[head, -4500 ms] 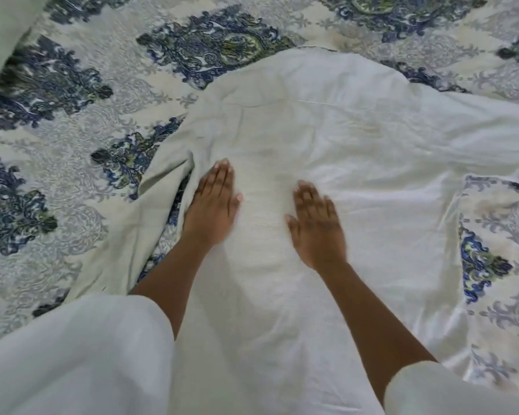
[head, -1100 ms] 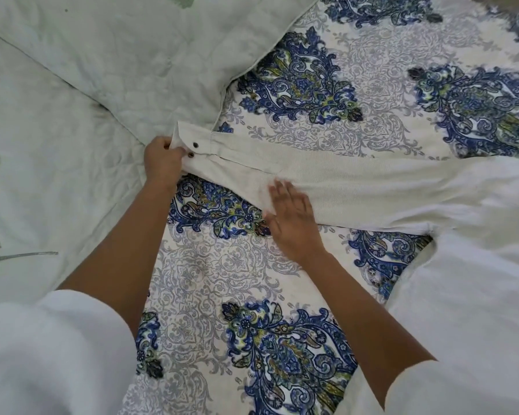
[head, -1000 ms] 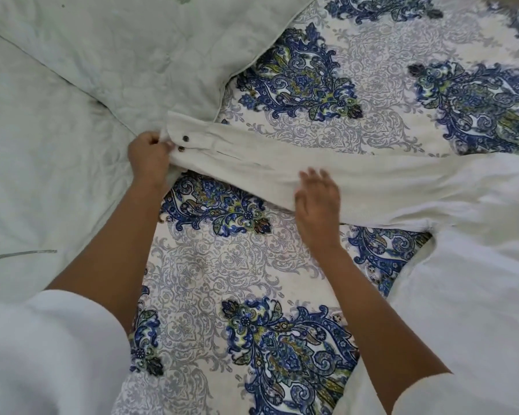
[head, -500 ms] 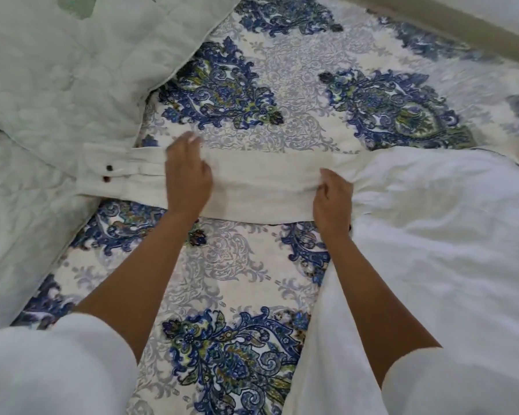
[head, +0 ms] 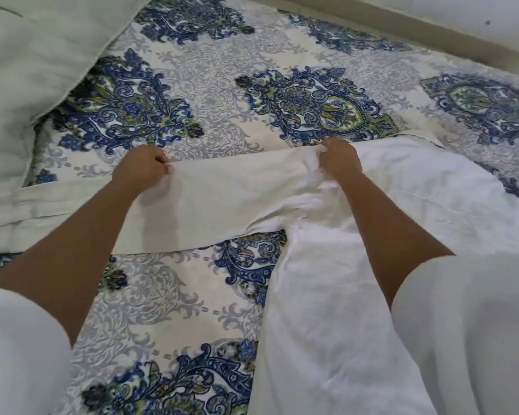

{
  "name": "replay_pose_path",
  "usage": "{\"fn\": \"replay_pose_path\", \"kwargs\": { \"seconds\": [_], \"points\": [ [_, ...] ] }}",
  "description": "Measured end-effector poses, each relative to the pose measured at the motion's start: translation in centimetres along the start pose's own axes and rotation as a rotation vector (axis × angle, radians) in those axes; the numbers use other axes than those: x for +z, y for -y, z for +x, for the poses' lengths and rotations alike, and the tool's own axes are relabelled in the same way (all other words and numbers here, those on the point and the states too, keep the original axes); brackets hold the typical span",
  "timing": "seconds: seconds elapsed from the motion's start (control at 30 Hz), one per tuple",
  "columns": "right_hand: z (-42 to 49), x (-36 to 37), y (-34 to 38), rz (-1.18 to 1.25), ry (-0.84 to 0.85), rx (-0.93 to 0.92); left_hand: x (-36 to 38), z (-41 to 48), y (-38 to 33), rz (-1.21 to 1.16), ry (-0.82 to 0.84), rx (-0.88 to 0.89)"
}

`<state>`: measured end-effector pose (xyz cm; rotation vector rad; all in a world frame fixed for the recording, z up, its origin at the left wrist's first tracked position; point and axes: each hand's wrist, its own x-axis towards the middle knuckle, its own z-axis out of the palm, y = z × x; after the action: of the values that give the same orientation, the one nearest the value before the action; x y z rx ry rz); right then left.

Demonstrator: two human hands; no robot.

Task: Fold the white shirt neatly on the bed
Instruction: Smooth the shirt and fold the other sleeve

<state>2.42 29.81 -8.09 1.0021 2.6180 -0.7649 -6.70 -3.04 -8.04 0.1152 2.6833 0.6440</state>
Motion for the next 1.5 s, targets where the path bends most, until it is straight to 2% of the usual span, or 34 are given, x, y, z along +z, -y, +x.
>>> {"fn": "replay_pose_path", "kwargs": {
  "seconds": [0.13,0.17,0.23,0.33,0.4,0.43,0.5,0.57,0.6,0.67,0.8,0.9,1.03,1.13,1.2,1.27,1.3,1.37,1.4,1.5],
  "points": [
    [0.8,1.6,-1.1,0.196,0.018,-0.011,2.0,-0.9,-2.1,0.272,-0.170,-0.183],
    [0.7,1.8,-1.4,0.264,0.035,-0.007,2.8,-1.2,-3.1,0.347,-0.201,-0.170],
    [0.9,1.6,-1.9,0.460,0.099,0.024,4.6,-1.4,-5.6,0.408,-0.238,-0.019],
    [1.1,0.4,-2.4,0.731,0.141,0.084,7.3,-1.2,-9.7,0.270,-0.086,0.207],
    [1.4,-0.1,-3.0,0.771,0.069,0.102,8.2,0.0,-11.5,0.093,0.031,0.217],
    [1.5,-0.2,-3.3,0.727,0.011,0.106,8.4,0.6,-11.8,0.019,0.079,0.202],
    [1.9,-0.6,-4.1,0.441,-0.112,0.084,8.2,1.7,-11.9,-0.063,0.120,0.150],
    [2.2,-1.2,-5.0,0.151,-0.159,0.078,7.9,2.2,-11.5,-0.079,0.107,0.098],
    [2.4,-1.4,-5.3,0.098,-0.163,0.071,7.8,2.3,-11.5,-0.064,0.110,0.089],
    [3.1,-1.2,-6.1,0.159,-0.141,0.034,7.9,2.3,-12.3,-0.083,0.168,0.109],
    [3.7,-0.8,-7.1,0.532,-0.101,0.023,9.1,2.0,-15.7,-0.146,0.285,0.223],
    [3.8,-1.0,-7.3,0.714,-0.080,0.058,10.8,3.3,-16.8,-0.072,0.211,0.219],
    [3.9,0.0,-7.6,0.709,-0.181,0.000,12.2,4.2,-15.8,-0.253,0.097,0.096],
    [2.8,0.5,-7.4,0.658,-0.234,-0.050,12.2,4.2,-15.5,-0.305,0.101,0.113],
    [1.4,0.3,-7.3,0.728,-0.286,-0.062,11.9,4.1,-15.7,-0.318,0.142,0.107],
    [-0.9,0.0,-8.4,0.622,-0.385,-0.051,11.8,4.3,-16.1,-0.194,0.244,0.150],
    [-2.2,0.0,-9.5,0.451,-0.428,-0.051,11.8,4.7,-16.5,-0.094,0.238,0.161],
    [-4.2,0.6,-12.0,0.123,-0.418,-0.120,11.5,4.5,-17.8,-0.056,0.159,0.102],
    [-4.6,1.0,-13.0,0.042,-0.395,-0.174,11.7,4.1,-18.6,-0.065,0.135,0.117],
    [-3.3,1.3,-13.7,0.016,-0.362,-0.210,12.8,3.5,-21.8,-0.203,0.209,0.211]
  ]
}}
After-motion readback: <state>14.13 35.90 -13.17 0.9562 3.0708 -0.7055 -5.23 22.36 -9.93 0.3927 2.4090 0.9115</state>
